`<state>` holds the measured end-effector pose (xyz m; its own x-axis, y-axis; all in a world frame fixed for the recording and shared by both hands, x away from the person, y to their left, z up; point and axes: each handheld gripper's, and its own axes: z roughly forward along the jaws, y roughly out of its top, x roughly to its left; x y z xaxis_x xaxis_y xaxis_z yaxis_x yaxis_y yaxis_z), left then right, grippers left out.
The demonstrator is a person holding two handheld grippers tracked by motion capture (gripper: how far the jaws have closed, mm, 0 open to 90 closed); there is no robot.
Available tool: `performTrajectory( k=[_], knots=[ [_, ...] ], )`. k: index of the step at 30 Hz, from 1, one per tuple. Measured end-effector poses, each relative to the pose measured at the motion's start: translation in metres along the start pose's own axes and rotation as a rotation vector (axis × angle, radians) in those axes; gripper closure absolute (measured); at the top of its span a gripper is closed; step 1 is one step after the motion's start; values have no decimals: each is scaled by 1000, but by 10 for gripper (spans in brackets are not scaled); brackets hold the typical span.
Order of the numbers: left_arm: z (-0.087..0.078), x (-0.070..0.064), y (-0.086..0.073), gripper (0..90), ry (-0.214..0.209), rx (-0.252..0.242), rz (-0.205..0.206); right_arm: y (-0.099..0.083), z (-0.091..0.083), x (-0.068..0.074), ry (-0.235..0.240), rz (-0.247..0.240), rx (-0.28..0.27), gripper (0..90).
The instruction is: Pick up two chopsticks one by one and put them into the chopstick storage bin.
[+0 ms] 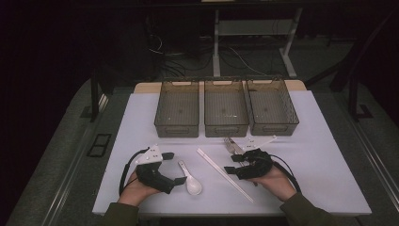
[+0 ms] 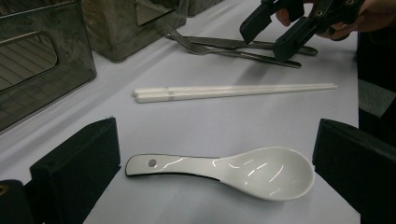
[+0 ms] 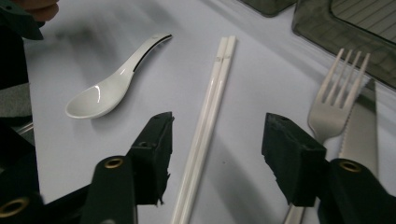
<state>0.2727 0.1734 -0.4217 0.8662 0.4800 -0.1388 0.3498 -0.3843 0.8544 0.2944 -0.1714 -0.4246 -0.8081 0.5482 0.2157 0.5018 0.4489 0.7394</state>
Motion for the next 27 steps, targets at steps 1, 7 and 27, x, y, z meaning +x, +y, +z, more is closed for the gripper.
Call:
performTrajectory(
  k=[1, 7, 27],
  knots=[
    [0, 0, 0, 0, 0, 0, 0, 1, 3, 2, -8, -10, 5, 508],
    [0, 0, 0, 0, -1, -4, -2, 3, 13, 5, 4, -9, 45, 605],
    [-1, 0, 0, 0, -1, -3, -2, -1, 27, 10, -31, -27, 130, 818]
  ],
)
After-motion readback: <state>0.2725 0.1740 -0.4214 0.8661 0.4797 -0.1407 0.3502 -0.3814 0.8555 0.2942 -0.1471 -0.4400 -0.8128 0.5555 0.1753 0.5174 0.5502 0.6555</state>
